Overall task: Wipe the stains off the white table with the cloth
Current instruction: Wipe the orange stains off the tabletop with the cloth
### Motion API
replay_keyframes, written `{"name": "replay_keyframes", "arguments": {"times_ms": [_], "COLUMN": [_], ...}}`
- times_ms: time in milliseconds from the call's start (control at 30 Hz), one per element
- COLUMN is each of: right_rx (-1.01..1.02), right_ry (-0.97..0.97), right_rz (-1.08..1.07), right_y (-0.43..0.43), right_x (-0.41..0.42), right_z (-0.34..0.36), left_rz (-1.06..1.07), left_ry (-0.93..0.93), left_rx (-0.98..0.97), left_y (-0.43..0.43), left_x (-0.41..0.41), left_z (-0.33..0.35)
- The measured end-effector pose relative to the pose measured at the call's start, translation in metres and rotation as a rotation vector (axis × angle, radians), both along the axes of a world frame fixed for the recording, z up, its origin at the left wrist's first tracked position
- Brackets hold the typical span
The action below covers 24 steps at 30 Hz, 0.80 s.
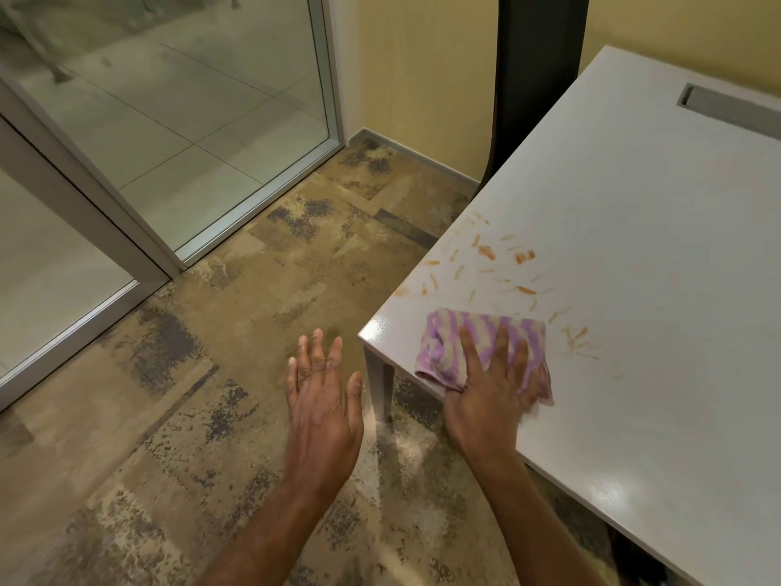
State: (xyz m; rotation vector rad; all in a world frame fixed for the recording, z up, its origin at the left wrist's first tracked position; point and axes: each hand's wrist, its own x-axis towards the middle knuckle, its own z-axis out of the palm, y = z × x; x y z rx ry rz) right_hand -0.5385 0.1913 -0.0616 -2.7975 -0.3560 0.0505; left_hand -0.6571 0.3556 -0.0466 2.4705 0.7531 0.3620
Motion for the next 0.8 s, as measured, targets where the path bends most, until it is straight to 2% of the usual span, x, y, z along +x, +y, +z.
{"name": "replay_keyframes", "arguments": {"times_ms": [267, 400, 600, 800], "right_rx": [-0.123, -0.112, 0.006, 0.02], "right_ry": [0.017, 0.037, -0.039, -0.062], "right_rz": [0.101, 0.205, 0.341, 0.198], "right_y": [0.063, 0.078, 0.049, 0.0], "right_x": [0.041, 0.041, 0.004, -0.024], "right_z": [0.004, 0.007, -0.002, -0.001], "left_rz": [-0.081, -0.057, -0.14, -0.193], "left_ry": [0.047, 0.023, 0.01, 0.039], "left_rx": [0.049, 0.032, 0.083, 0.122], "left_y": [0.009, 0.019, 0.025, 0.03], "left_x": [0.006, 0.012, 0.033, 0.052], "left_z": [-0.014, -0.011, -0.004, -0.008]}}
